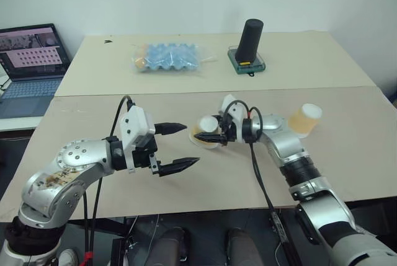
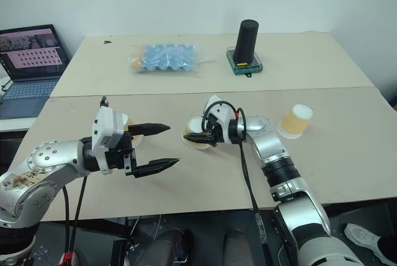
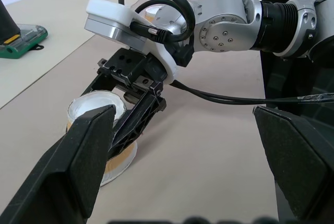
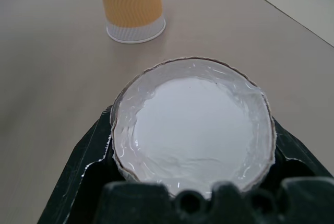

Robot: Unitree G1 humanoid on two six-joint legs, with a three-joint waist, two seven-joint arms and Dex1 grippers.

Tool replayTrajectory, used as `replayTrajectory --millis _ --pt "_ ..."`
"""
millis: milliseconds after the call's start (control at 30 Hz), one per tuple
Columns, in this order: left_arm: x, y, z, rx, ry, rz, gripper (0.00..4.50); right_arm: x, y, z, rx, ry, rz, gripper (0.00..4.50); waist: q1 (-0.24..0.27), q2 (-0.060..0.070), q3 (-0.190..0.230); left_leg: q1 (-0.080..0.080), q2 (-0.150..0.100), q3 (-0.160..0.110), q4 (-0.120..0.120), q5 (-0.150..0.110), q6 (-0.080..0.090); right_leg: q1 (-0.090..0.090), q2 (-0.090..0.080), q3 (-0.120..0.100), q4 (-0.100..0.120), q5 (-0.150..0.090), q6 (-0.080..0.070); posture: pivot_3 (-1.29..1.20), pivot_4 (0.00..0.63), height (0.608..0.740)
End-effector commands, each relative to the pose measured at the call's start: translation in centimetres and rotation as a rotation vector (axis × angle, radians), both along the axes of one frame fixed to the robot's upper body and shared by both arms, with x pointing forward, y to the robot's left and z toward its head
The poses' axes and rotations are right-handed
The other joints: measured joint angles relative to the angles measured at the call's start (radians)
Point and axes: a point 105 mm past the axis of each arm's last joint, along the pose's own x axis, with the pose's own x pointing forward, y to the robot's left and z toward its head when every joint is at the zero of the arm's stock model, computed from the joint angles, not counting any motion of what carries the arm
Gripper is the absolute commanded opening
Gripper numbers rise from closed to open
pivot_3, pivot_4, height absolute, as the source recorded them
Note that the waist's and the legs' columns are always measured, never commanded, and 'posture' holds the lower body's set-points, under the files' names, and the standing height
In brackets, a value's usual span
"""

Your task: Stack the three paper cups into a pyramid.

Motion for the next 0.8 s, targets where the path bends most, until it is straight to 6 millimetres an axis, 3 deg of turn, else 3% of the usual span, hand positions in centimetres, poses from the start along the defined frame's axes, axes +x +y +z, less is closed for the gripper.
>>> replayTrajectory --millis 33,67,167,433,800 --pt "-0.5 -0.1 0.8 -0.003 -0.050 -0.010 4.50 -0.1 0.3 0.1 -0.006 -0.009 0.017 3.08 0.000 0.000 0.000 0.000 0.000 0.000 0.000 0.000 -0.001 0.000 0.000 0.000 0.000 0.000 0.000 0.00 0.150 0.726" --pt "-0.5 -0.1 0.8 -0.004 -0.051 -0.009 4.50 -0.1 0.3 0.1 -0.004 -0.007 0.016 3.58 0.000 0.000 0.000 0.000 0.000 0.000 0.000 0.000 -0.001 0.000 0.001 0.000 0.000 0.000 0.000 0.00 0.150 0.726" --pt "-0.5 -0.2 0.8 -0.006 -0.052 -0.010 4.50 -0.1 0.2 0.2 0.000 -0.006 0.015 4.44 0.002 0.000 0.000 0.000 0.000 0.000 0.000 0.000 -0.001 -0.002 0.001 0.001 0.000 0.000 -0.001 0.00 0.150 0.726" --pt "-0.4 -0.4 0.8 -0.008 -0.049 -0.019 4.50 -0.1 -0.3 0.7 0.006 -0.020 0.005 4.44 0.004 0.000 0.000 -0.001 0.000 0.000 -0.001 0.000 -0.002 -0.003 0.001 0.001 0.000 0.001 -0.001 0.00 0.150 0.726" --pt "-0.2 -0.6 1.0 -0.019 -0.046 -0.024 4.50 -0.3 -3.3 0.4 -0.026 -0.017 -0.037 4.44 0.008 0.000 0.000 -0.001 0.000 0.000 -0.002 0.000 -0.002 -0.003 0.001 0.001 0.000 0.001 -0.001 0.00 0.150 0.726"
